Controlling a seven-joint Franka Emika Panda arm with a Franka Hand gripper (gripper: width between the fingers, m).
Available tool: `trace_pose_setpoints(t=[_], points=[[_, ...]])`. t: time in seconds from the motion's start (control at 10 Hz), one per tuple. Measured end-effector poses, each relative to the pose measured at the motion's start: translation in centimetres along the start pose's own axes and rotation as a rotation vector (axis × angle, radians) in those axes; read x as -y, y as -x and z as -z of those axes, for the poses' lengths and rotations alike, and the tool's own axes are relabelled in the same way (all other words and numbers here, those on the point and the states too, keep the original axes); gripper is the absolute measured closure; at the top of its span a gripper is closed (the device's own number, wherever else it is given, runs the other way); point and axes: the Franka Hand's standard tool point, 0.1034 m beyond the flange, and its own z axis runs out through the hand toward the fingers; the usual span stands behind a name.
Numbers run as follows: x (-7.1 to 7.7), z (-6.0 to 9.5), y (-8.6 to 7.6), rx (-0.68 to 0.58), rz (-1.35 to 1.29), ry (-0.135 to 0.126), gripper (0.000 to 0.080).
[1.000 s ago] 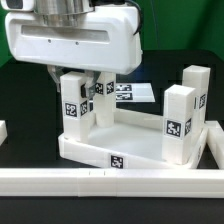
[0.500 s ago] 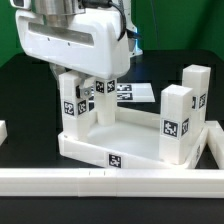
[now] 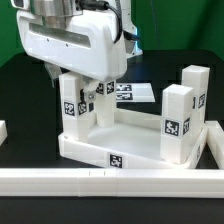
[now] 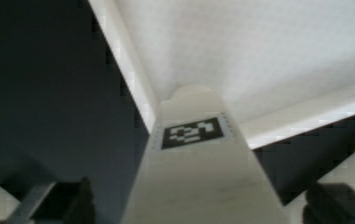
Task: Assemble desk
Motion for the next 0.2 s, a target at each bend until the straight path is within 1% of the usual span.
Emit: trace_pose_setpoints(t=[0.2], points=[[-0.01, -0.04, 0.01, 0.000, 0.000, 0.001, 0.0152]])
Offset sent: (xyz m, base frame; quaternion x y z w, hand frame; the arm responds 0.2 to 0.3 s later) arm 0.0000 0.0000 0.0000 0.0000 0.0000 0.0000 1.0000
